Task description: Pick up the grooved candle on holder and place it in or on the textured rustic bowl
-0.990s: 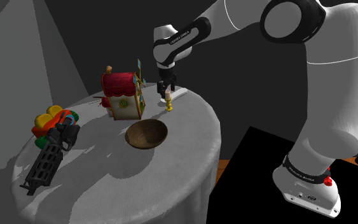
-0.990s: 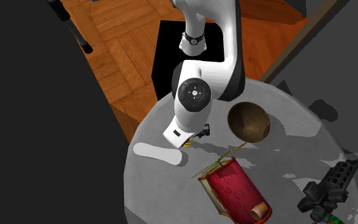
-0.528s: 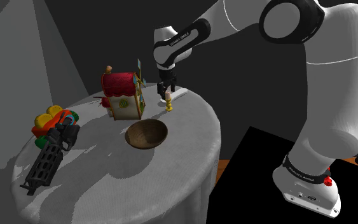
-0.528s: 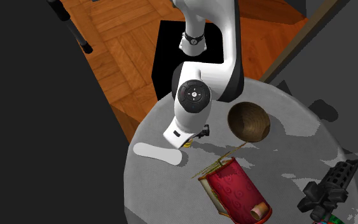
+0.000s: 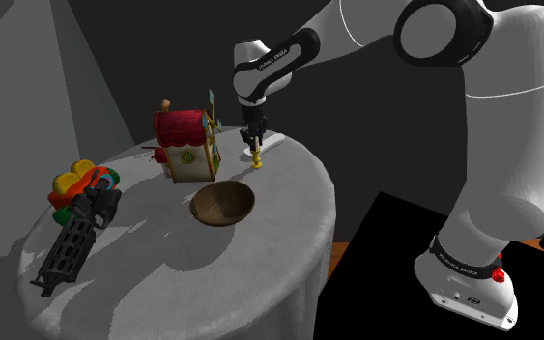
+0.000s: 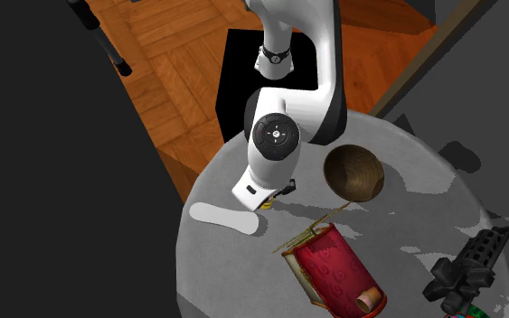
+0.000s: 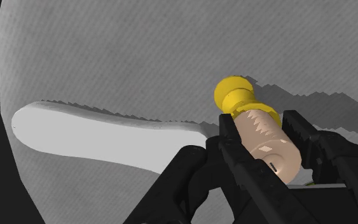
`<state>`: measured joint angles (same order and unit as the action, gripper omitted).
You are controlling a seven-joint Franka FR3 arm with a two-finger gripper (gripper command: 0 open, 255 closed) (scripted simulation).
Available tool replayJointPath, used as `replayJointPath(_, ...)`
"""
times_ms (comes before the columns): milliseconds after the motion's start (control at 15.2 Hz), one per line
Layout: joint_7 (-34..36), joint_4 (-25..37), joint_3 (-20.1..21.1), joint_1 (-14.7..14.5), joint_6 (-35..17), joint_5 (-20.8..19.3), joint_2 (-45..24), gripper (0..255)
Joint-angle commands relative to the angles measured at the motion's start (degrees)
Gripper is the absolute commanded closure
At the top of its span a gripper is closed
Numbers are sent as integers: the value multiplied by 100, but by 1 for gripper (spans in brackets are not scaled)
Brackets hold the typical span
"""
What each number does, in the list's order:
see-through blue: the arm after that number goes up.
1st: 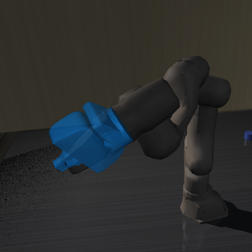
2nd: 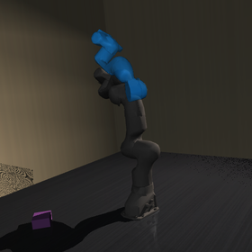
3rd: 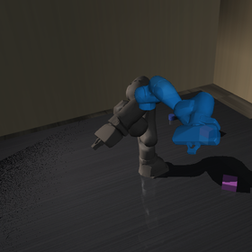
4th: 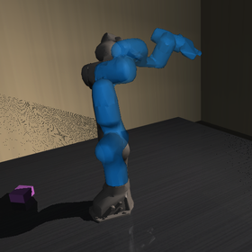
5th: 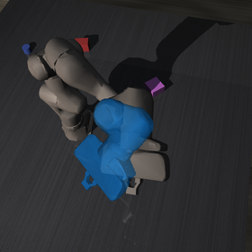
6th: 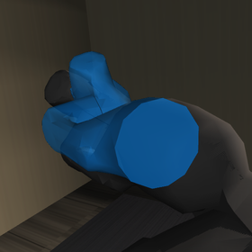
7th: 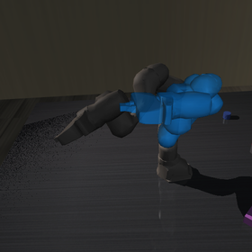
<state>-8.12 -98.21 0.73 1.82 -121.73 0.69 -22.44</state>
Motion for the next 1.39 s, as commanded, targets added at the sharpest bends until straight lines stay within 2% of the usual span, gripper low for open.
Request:
replayJointPath(0, 0, 0, 0, 0, 0, 0, 0, 255)
replayJointPath(132, 0, -1, 1, -1, -1, 0, -1, 255)
replayJointPath(1320, 15, 844, 1, 1, 1231, -2, 387, 255)
